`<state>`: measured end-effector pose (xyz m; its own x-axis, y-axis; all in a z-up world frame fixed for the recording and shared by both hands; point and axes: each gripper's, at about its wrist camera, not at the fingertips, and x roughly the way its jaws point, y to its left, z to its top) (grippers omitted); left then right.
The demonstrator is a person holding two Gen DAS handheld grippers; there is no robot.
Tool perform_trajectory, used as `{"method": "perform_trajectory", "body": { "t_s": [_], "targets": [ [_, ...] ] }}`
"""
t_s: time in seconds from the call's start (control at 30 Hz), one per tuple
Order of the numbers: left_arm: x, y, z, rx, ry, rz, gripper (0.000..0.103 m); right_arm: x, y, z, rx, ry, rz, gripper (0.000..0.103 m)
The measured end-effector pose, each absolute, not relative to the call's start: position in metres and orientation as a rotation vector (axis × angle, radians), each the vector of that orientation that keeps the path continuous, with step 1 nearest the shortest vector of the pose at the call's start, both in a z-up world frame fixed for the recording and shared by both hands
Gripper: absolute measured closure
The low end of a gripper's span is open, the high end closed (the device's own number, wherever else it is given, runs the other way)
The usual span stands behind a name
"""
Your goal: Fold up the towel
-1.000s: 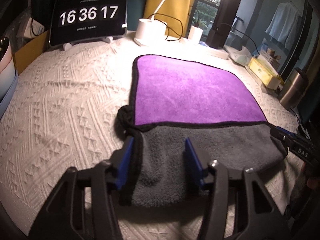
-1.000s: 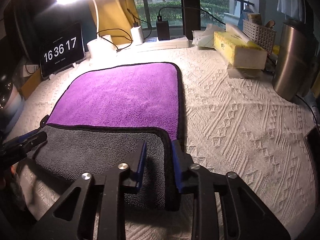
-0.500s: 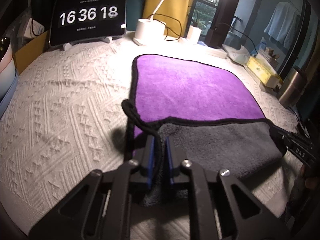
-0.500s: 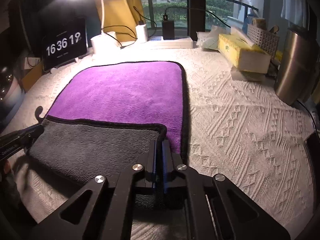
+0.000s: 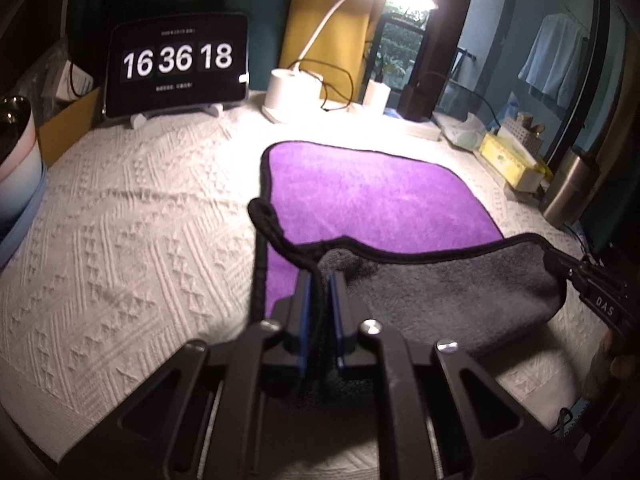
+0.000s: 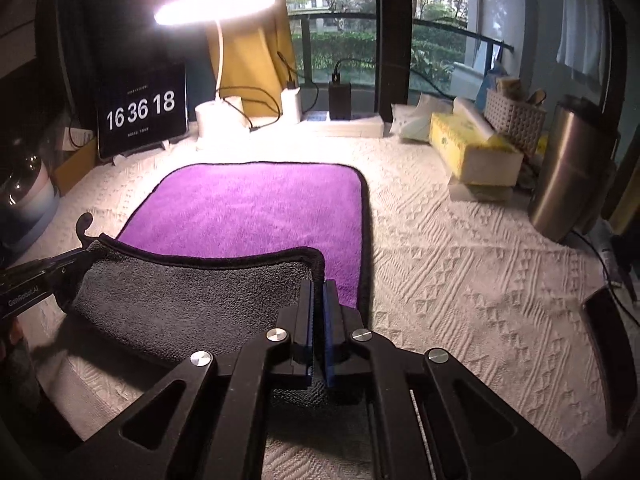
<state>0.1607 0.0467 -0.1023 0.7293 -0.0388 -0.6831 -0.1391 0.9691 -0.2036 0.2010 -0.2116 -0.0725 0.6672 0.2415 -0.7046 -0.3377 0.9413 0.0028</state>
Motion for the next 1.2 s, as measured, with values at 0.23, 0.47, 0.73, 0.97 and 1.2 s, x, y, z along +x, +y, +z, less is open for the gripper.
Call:
{"method": "perform_trajectory", "body": {
  "t_s": [0.23,0.47,0.73,0.97,1.2],
  "targets": [
    [0.165,0.049,-0.087,-0.235,0.713,0.052,0.093,0.201,-0.214,-0.059,-0.124,0.732,0.311,0.099],
    [0.173,0.051,-0.078,-0.227,0.693,0.052,0.093,0.206,-0.217,-0.05,-0.125,0.7,0.301,0.099],
    [0.185,0.051,-0.069,-0.209,0.67,0.051,0.093,0.217,-0.218,-0.043,-0.128,0.673,0.296,0.099],
    [0.196,0.052,-0.064,-0.202,0.652,0.049,0.093,0.23,-0.219,-0.038,-0.128,0.654,0.293,0.099],
    [0.208,0.053,-0.062,-0.196,0.638,0.048,0.093,0.242,-0.218,-0.038,-0.129,0.648,0.293,0.099]
  ]
}}
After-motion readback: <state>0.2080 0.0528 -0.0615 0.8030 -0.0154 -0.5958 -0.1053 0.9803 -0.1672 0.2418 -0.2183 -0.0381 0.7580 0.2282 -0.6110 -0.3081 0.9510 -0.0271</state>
